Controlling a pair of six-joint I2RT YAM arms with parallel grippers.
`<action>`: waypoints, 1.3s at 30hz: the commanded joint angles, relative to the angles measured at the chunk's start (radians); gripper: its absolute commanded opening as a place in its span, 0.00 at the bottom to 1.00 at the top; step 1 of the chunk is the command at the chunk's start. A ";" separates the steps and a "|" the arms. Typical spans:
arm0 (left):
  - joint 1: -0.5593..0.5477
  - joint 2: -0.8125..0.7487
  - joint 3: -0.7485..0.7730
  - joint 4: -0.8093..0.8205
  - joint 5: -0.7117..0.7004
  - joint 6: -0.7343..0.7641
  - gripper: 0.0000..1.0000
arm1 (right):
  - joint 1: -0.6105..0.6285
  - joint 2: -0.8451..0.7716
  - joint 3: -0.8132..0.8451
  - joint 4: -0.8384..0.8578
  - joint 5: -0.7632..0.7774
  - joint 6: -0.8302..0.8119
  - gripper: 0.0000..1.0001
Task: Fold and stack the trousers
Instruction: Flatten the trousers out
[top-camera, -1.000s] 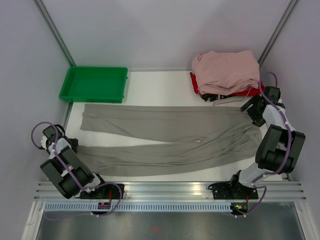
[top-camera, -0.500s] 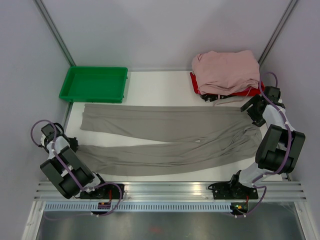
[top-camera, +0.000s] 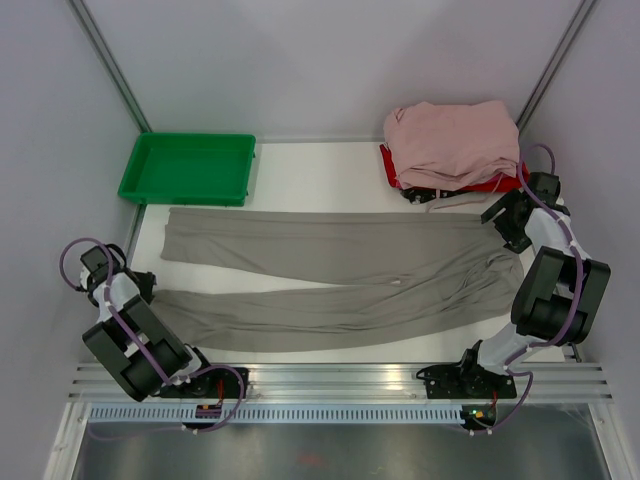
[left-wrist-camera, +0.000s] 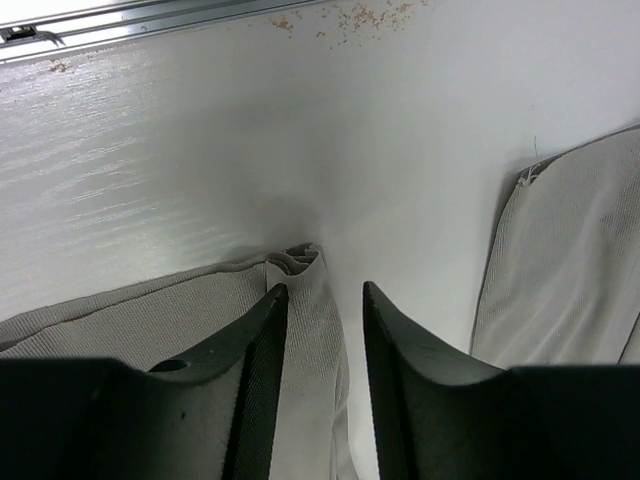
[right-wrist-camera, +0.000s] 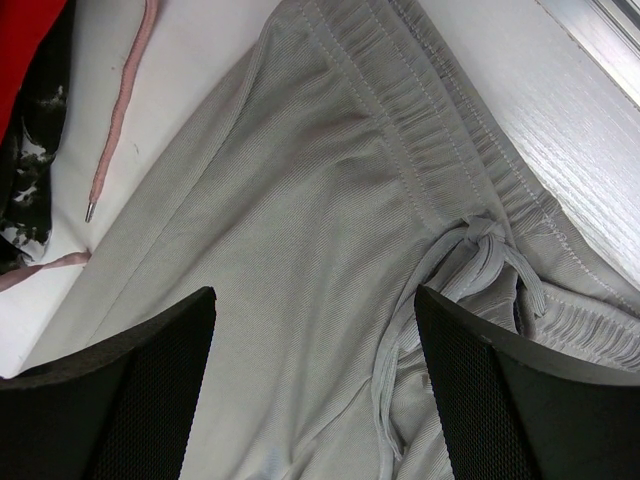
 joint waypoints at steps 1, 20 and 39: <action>0.005 -0.014 -0.024 0.042 0.021 -0.013 0.40 | 0.003 0.007 0.041 0.001 0.013 0.006 0.87; 0.005 0.002 0.070 -0.002 0.019 -0.012 0.02 | 0.004 0.009 0.036 0.006 0.010 0.014 0.87; -0.046 0.235 0.176 0.144 -0.007 -0.157 0.09 | 0.006 0.015 0.023 0.009 0.025 0.012 0.87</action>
